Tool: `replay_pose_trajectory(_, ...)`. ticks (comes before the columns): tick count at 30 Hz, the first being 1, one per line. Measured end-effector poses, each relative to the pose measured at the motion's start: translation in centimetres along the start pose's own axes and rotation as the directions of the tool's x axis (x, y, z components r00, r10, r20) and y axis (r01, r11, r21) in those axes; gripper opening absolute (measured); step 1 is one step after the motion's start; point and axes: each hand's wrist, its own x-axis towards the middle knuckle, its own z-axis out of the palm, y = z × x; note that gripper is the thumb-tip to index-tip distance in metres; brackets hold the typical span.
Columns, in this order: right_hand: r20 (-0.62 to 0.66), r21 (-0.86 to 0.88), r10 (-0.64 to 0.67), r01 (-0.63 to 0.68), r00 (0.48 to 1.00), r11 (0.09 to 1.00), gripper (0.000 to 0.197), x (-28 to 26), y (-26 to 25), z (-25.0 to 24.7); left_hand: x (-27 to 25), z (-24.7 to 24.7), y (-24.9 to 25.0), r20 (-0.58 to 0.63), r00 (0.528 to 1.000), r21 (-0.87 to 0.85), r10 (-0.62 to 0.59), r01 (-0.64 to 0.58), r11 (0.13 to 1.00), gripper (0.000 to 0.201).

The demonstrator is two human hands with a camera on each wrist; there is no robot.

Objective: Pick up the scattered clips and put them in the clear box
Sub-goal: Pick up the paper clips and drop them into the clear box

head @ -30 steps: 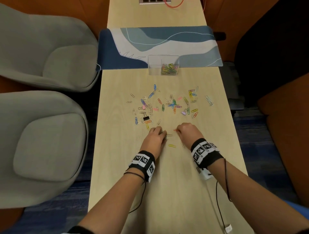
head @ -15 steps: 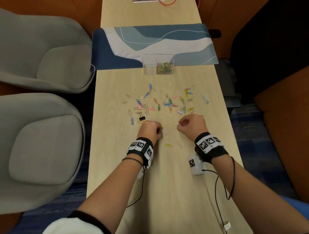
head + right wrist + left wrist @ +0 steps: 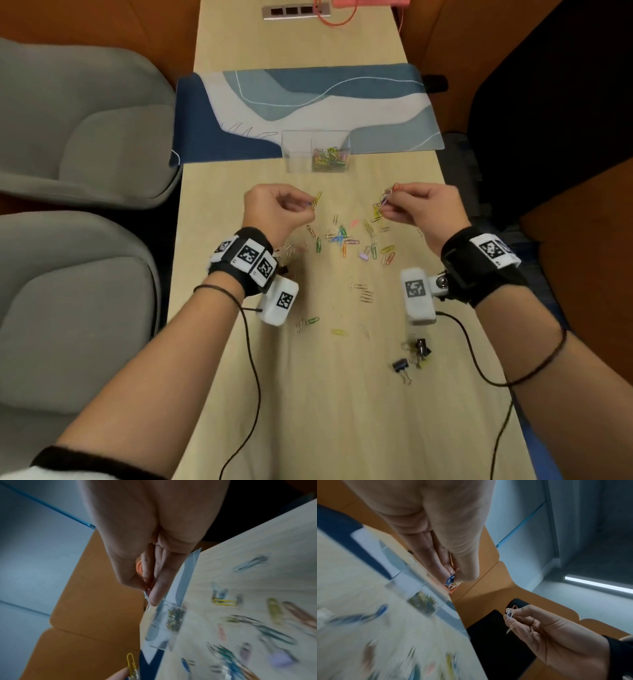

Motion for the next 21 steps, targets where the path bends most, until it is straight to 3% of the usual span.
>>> replay_pose_trajectory(4,0.066,0.071,-0.018,0.013,0.998,0.997,0.008,3.4,-3.3,1.1,5.1,0.0,2.4,-0.032,0.996,0.002,0.088,-0.088,0.996,0.015)
replay_pose_trajectory(8,0.112,0.168,0.013,-0.031,0.994,0.985,0.013,7.1,-4.8,2.5,9.7,0.9,3.4,-0.078,0.990,-0.044,0.120,-0.124,0.991,0.016)
replay_pose_trajectory(13,0.026,0.223,-0.015,0.009,1.000,0.975,0.008,11.9,-5.4,4.5,13.9,3.1,2.8,-0.138,0.984,-0.077,0.113,-0.124,0.989,0.014)
replay_pose_trajectory(21,-0.087,0.067,-0.122,0.128,0.989,0.990,0.019,16.4,-2.0,7.1,16.6,5.6,-0.7,-0.082,0.993,-0.075,0.083,-0.089,0.993,0.016)
